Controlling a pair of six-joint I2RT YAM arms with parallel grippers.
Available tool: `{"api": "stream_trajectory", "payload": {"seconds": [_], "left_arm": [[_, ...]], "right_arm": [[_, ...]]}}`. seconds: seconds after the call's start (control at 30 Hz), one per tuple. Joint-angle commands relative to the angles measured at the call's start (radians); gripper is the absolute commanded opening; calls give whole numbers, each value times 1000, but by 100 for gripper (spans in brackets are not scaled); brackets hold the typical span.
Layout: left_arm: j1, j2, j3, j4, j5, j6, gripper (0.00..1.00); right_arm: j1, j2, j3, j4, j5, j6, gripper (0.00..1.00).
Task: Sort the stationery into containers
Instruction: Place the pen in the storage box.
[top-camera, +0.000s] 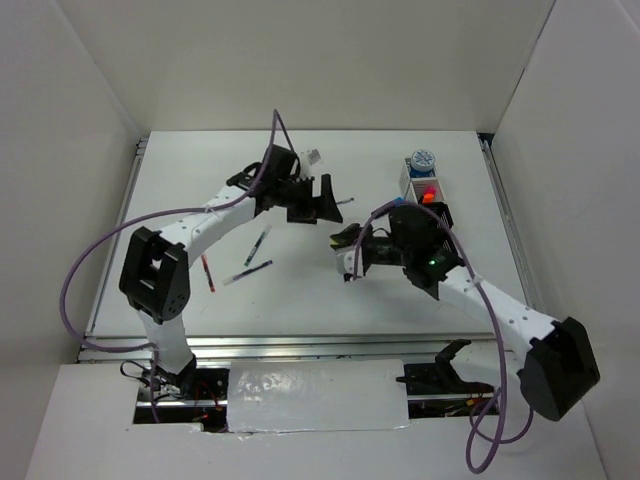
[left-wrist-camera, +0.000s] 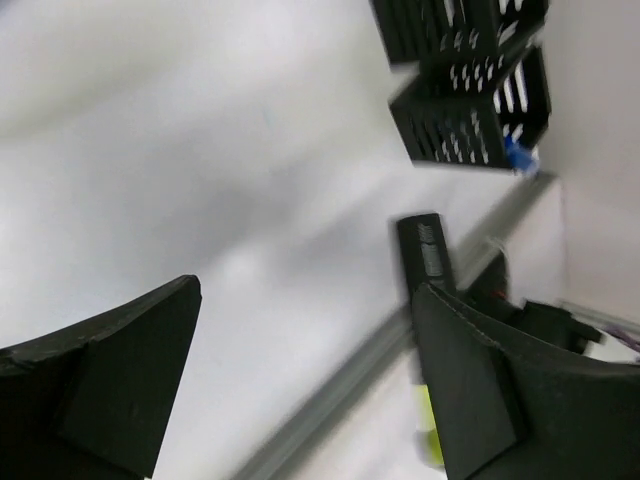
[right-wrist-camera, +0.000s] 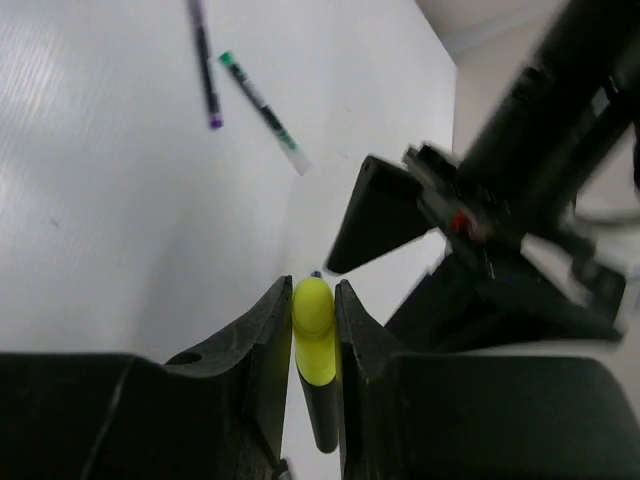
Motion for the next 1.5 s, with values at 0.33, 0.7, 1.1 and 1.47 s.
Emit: {"api": "stream_trajectory", "payload": {"seconds": [0.33,0.7,1.1,1.47], "left_arm": [[102,-103,64,295,28,331,99],[33,-54,16,467,10,431,99],[-27,41,61,451,-30,533,99],[-79,205,197,377,-80,660,99]], "right_arm": [[-575,78,251,372,-2,1252,0],[-733,271,292,592,95,1442,0],[-767,388,276,696,179,1451,0],[-766,442,257,684,215,1486,16]]}}
